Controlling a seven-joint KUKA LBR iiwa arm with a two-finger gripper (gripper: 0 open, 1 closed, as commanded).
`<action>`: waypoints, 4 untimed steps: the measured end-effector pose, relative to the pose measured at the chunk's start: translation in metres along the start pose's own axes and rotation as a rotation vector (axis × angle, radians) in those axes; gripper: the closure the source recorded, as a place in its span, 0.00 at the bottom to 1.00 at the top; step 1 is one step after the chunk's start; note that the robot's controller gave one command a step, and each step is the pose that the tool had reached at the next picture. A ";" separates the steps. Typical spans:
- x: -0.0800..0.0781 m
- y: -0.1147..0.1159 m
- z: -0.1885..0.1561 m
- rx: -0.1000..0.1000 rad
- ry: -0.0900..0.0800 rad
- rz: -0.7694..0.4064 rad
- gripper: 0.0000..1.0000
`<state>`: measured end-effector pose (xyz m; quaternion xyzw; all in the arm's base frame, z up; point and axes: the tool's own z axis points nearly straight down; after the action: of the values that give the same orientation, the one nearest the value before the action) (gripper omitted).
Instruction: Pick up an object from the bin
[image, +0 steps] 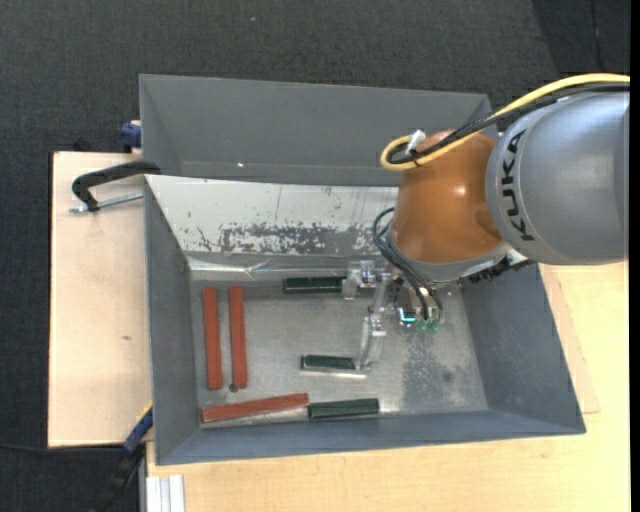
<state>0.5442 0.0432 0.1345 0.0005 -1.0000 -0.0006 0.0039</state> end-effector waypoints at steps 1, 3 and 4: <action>-0.001 0.000 -0.004 0.000 -0.007 0.001 0.00; 0.034 0.029 0.064 0.000 -0.007 -0.110 1.00; 0.011 0.033 0.027 0.000 -0.010 -0.108 1.00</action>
Offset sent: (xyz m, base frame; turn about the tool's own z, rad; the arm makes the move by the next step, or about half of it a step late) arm -0.0347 0.0285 -0.0645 -0.1102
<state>0.5327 0.0763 0.1076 0.0542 -0.9985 -0.0006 -0.0010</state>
